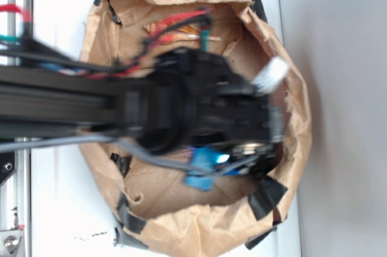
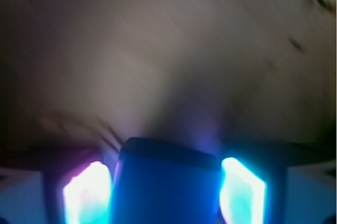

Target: Grab the blue block.

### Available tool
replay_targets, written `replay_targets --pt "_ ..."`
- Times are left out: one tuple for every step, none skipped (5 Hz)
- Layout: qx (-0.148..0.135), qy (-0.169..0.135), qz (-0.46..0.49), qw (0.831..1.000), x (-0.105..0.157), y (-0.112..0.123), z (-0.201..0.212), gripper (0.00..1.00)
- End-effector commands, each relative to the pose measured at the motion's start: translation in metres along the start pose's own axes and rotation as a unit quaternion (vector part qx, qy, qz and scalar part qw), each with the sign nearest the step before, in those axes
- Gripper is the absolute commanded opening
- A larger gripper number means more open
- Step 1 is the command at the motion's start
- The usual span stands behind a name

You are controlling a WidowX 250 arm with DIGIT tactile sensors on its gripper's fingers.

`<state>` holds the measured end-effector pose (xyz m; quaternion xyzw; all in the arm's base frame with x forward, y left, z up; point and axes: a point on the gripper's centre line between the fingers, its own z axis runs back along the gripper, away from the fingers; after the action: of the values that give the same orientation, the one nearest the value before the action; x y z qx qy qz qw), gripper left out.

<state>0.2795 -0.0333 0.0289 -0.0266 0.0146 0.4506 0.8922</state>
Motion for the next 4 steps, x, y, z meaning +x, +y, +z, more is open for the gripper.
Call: replay_targets --pt "-0.053 -0.020 -0.013 0.998 0.011 0.012 0.027 0.00" --pt "-0.073 -0.015 -0.008 0.997 0.020 0.018 0.044 0.00" --pt "-0.102 -0.014 -0.022 0.994 0.029 0.035 0.073 0.00" --pt "-0.099 -0.044 -0.065 0.992 0.031 0.053 0.100 0.00"
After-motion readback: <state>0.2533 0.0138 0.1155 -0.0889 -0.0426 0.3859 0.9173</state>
